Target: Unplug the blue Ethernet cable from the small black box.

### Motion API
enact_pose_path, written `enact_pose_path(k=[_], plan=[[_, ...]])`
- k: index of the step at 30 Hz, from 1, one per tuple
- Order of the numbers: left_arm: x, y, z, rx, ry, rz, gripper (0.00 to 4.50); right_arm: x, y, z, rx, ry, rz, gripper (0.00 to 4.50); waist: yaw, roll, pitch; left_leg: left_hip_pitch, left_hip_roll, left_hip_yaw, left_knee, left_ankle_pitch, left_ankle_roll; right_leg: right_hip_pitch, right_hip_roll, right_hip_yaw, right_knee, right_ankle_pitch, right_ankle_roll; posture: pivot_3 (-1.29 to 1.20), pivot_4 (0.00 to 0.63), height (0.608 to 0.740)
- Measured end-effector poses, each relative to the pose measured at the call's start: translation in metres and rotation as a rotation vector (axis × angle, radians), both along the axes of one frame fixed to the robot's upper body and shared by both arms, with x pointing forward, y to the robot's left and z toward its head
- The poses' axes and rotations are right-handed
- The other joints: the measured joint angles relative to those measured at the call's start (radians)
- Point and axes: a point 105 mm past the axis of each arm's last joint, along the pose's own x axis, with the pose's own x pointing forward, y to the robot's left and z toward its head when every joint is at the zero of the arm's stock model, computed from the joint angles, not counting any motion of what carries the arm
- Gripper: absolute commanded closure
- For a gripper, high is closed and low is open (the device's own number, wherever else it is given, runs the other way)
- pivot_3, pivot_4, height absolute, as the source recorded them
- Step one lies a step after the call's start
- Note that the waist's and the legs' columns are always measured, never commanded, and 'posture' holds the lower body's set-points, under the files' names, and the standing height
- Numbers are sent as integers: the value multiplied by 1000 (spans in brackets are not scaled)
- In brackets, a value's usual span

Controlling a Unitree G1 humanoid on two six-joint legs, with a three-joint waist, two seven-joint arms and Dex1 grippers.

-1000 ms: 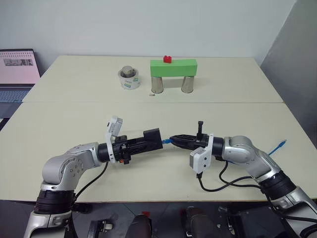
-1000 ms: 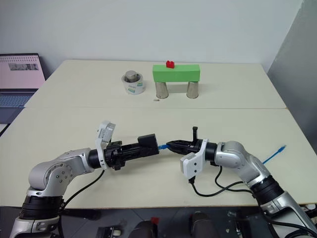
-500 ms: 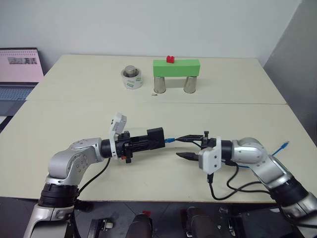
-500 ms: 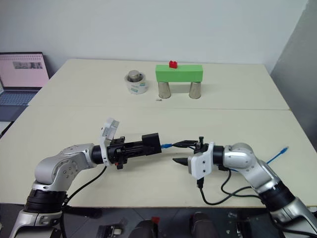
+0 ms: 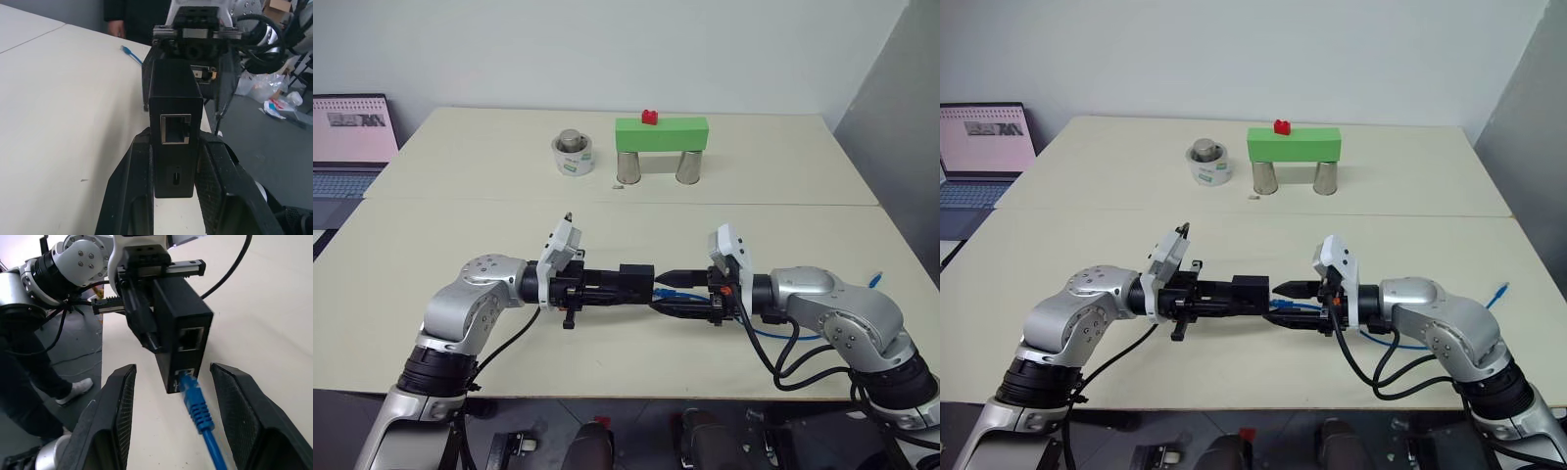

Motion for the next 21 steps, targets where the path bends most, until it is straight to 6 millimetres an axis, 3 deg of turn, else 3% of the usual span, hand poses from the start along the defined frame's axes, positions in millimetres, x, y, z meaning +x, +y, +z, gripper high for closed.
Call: enact_pose_path(k=[8,11,19,21], plan=[[-1,0,-2,8,-8,3,3715,-1,0,-3,-13,30,27,1958,0,0,0,0,0,0,0,0,0,0,0,0,0,0,0,0,150,740],[-1,1,-2,13,-9,5,3715,1,-1,-5,-19,32,21,2412,-1,0,0,0,0,0,0,0,0,0,0,0,0,0,0,0,150,740],[-2,1,-2,18,-13,9,3715,5,-3,-8,-41,12,9,4256,0,0,0,0,0,0,0,0,0,-1,0,0,0,0,0,0,150,740],[-2,2,-2,21,-15,8,3715,5,-2,-8,-42,9,17,4453,-1,0,0,0,0,0,0,0,0,-1,0,0,0,0,0,0,150,740]])
